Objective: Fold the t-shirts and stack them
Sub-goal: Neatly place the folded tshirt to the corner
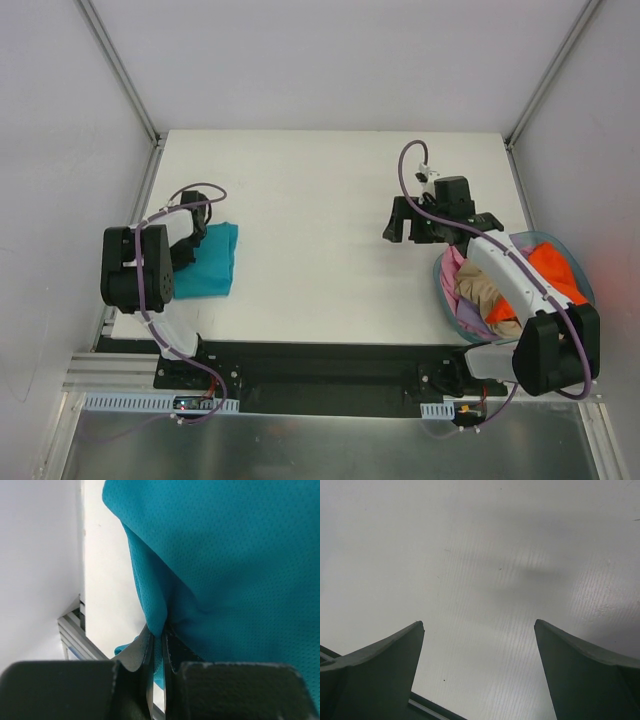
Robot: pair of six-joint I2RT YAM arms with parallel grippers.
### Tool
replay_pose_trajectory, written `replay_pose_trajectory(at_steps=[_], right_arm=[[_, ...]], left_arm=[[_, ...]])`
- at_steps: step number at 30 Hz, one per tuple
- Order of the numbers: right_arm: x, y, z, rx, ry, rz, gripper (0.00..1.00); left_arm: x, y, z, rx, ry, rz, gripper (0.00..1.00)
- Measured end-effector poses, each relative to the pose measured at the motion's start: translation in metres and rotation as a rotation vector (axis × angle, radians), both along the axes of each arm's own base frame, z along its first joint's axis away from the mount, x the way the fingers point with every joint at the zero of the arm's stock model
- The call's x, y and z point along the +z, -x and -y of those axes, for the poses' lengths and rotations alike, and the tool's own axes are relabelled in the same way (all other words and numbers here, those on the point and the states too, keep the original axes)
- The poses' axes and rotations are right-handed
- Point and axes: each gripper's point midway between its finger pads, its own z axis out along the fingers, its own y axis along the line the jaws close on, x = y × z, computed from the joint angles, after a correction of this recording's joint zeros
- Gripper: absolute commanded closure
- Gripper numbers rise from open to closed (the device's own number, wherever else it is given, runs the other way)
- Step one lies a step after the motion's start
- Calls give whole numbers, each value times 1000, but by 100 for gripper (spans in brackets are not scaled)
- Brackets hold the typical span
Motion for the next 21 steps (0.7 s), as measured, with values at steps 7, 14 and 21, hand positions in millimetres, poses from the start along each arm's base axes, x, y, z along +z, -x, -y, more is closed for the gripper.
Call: replay_pose_trajectory(at_steps=[7, 14, 21], right_arm=[[-1, -5, 10, -28, -11, -8, 3], [-4, -5, 16, -48, -10, -17, 3], [-5, -5, 18, -52, -7, -21, 3]], left_arm=[[11, -6, -19, -35, -35, -36, 100], [27, -8, -48, -29, -2, -17, 77], [32, -7, -56, -35, -5, -22, 26]])
